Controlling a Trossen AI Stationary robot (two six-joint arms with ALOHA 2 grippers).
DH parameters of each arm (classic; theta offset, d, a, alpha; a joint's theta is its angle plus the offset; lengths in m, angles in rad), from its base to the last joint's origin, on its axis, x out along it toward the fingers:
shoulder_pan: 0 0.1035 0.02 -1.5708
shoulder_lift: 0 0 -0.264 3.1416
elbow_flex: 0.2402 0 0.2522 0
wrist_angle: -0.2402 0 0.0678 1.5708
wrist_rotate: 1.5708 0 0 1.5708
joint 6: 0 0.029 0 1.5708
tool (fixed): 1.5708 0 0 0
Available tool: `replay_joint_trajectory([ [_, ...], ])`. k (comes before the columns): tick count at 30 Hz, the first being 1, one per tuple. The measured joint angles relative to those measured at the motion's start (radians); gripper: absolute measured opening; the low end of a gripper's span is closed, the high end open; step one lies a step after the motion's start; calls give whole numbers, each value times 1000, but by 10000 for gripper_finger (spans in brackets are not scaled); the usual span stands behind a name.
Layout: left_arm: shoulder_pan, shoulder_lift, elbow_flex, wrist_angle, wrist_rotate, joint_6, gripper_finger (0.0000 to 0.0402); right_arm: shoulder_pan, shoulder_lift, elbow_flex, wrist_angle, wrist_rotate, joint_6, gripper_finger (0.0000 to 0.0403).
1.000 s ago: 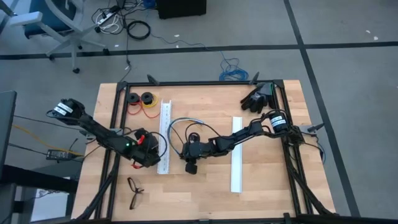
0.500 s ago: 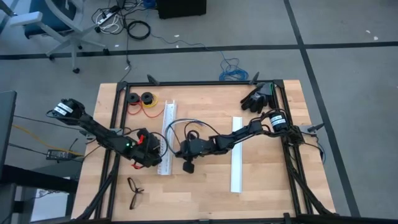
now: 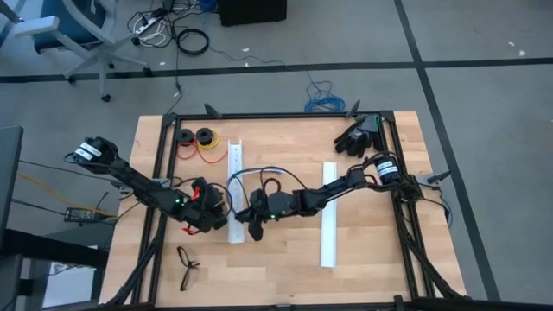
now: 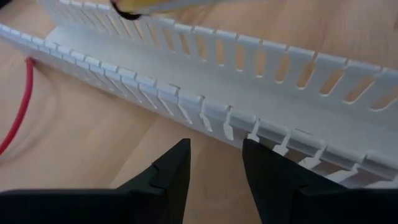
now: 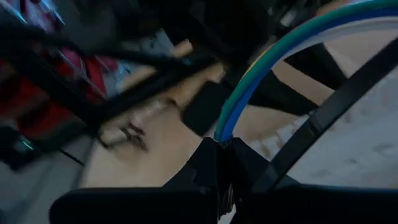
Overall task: Ziptie cables
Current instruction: Put the zip-tied cables into the white cable duct
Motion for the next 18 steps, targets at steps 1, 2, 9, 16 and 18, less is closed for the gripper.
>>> replay_joint_trajectory([
  [1, 0, 0, 0, 6, -8, 0, 156, 3, 0, 0, 10, 0, 25, 18],
  [2, 0, 0, 0, 13, -16, 0, 156, 7, 0, 1, 9, 5, 47, 18],
  [9, 0, -1, 1, 71, -70, 1, 156, 40, 2, 1, -68, 88, 117, 18],
  [16, 0, -1, 1, 71, -61, 0, 156, 68, 3, 0, -126, 98, 77, 51],
  [18, 0, -1, 1, 71, -59, 0, 156, 74, 3, 0, -117, 98, 67, 61],
])
